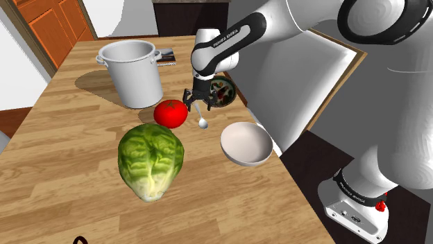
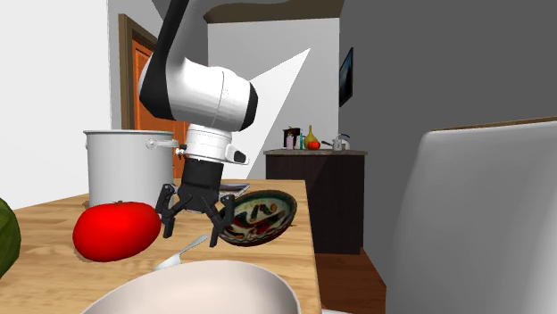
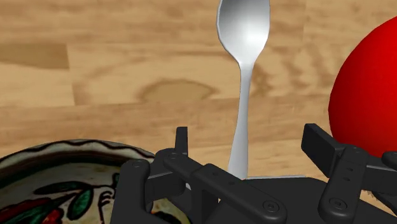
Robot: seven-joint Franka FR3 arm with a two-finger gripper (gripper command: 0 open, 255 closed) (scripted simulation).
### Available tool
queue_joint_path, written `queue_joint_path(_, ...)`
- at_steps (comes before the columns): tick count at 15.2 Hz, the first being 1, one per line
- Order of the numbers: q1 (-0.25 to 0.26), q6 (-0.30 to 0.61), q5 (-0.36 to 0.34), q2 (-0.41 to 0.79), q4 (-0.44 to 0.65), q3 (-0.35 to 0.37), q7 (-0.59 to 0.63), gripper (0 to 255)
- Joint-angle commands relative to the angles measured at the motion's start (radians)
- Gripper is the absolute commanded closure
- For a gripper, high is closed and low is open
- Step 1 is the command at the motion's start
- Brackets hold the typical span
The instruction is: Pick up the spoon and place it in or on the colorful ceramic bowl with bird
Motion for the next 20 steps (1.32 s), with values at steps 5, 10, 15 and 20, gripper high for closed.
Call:
queue_joint_path(5, -0.001, -0.002, 0.000, 0.005, -0.002, 0.001, -0.004, 255)
queue_joint_path(10, 0.002, -0.002, 0.000, 0.003, -0.004, 0.001, 0.000, 255)
queue_joint_path(15, 0.000, -0.052, -0.001, -0.037, 0.007, 0.002, 0.009, 255)
queue_joint_path(20, -0.002, -0.104, -0.001, -0.074, 0.023, 0.003, 0.017, 255)
